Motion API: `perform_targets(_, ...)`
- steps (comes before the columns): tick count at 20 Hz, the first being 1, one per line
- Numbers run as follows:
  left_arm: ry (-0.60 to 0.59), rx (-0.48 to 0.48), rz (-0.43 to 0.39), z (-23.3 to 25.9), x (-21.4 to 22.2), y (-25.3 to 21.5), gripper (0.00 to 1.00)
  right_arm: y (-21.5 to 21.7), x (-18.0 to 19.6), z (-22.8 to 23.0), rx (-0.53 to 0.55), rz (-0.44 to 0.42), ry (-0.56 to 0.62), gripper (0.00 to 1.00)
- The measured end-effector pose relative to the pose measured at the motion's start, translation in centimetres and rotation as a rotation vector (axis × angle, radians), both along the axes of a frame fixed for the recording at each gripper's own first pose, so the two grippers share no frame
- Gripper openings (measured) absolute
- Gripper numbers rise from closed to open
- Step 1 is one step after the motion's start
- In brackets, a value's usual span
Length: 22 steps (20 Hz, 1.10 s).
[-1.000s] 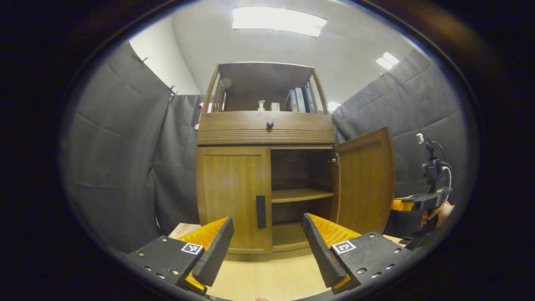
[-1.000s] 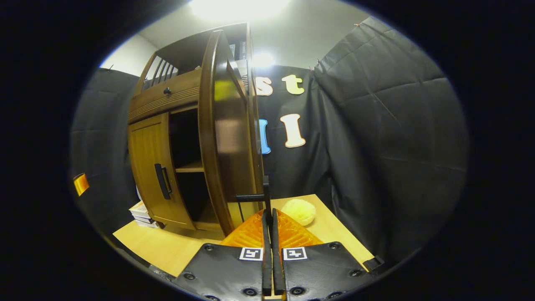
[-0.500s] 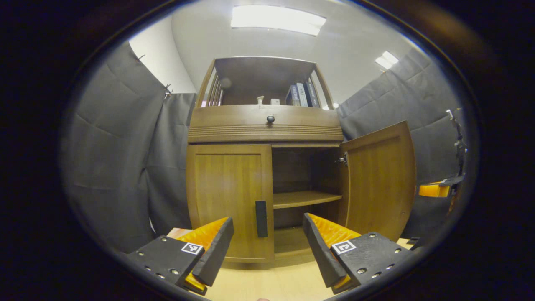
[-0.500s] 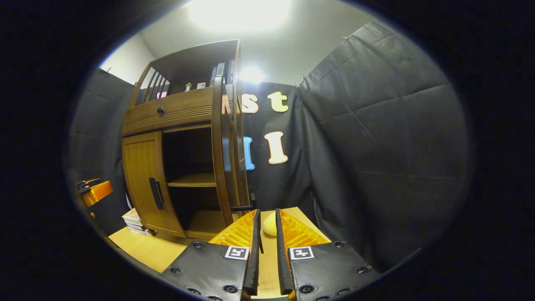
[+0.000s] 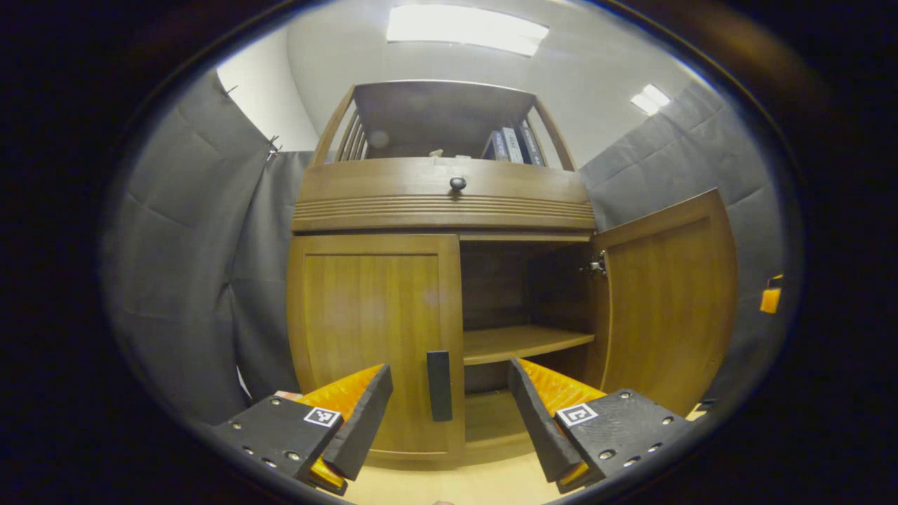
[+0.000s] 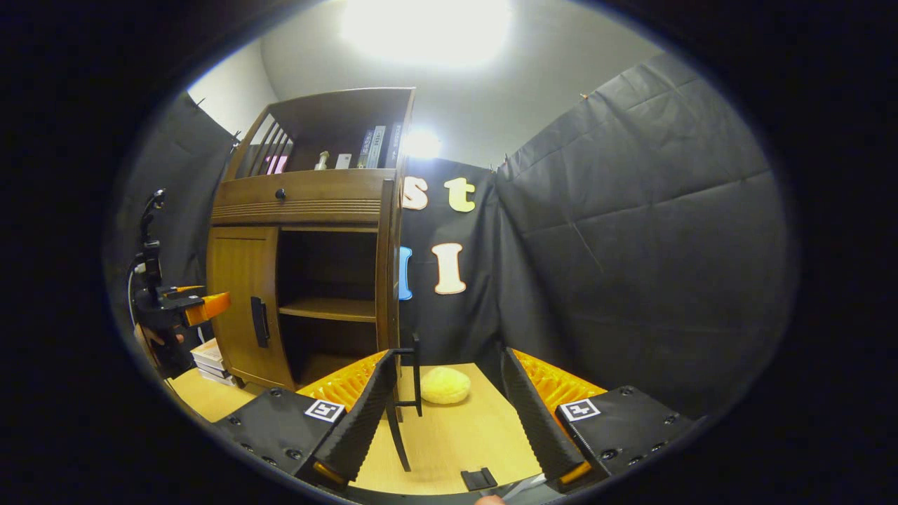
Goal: Open the right door of the double-door shoe cabinet with the right hand, and open the left door with the left hand.
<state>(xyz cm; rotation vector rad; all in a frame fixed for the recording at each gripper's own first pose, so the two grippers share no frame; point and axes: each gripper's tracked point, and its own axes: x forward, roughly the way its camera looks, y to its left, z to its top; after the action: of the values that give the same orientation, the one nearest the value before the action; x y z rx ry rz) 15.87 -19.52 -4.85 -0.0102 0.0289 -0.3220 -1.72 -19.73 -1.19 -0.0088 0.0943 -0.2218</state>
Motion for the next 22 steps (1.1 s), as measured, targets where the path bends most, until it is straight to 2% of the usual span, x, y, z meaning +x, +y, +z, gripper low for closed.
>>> perform_targets(8,0.023,0.014,0.005,-3.7,5.6,-1.0,0.96,-1.1,-2.2,0.0,0.015,-0.068,0.0,0.96)
perform_targets(11,0.041,0.038,0.02,-5.4,7.5,-1.2,0.96,-0.8,-2.8,-0.5,0.03,-0.071,0.019,0.94)
perform_targets(19,0.096,0.049,0.026,-9.7,11.8,-2.3,0.96,-0.5,-3.4,-1.1,0.04,-0.087,0.048,0.96)
perform_targets(21,0.125,0.039,0.025,-10.6,12.5,-3.0,0.83,-0.4,-3.4,-1.3,0.036,-0.082,0.06,0.94)
perform_targets(22,0.141,0.033,0.017,-11.0,12.7,-3.2,0.83,-0.3,-3.4,-1.5,0.038,-0.078,0.064,0.94)
